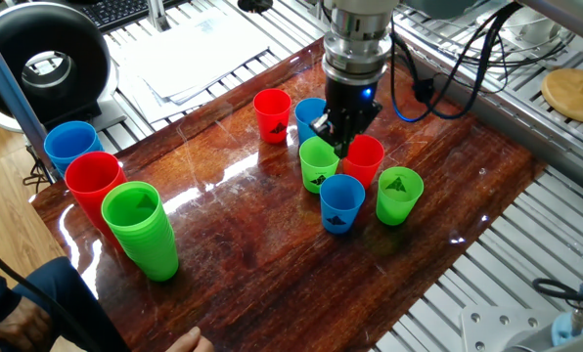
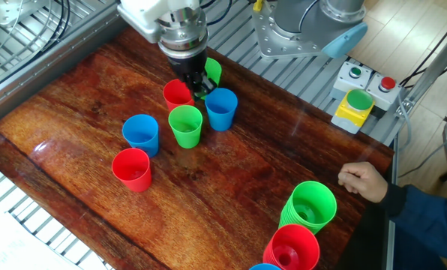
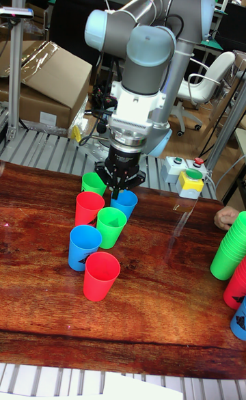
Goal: Stack the cups
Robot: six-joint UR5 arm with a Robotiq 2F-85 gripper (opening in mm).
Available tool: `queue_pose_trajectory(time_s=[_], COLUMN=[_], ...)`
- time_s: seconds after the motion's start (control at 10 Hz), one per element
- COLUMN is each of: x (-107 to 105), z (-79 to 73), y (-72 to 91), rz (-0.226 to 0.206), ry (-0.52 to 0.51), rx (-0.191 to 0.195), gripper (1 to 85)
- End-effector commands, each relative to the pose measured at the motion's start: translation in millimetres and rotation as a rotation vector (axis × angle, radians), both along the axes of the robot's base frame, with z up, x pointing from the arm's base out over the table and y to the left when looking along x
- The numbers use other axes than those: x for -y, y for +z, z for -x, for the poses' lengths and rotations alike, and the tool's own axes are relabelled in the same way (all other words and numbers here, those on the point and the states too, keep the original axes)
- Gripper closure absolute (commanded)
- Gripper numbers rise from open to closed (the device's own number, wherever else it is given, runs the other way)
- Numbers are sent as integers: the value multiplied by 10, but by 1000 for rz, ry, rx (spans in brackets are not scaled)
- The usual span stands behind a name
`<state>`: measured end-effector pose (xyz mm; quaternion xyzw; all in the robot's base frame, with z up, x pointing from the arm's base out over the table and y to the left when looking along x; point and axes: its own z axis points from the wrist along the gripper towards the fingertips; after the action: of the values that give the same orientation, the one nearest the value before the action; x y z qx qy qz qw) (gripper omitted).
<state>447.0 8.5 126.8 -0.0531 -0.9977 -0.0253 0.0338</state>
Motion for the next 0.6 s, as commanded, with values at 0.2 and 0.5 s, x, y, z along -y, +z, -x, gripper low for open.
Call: queue_pose_trajectory(time_s=[0.2,0.5], x=[167,162], z=[309,370], y=[31,-3], rz=[-16,-29], ry=[233,224], rx=[-69,-74], gripper=[167,160])
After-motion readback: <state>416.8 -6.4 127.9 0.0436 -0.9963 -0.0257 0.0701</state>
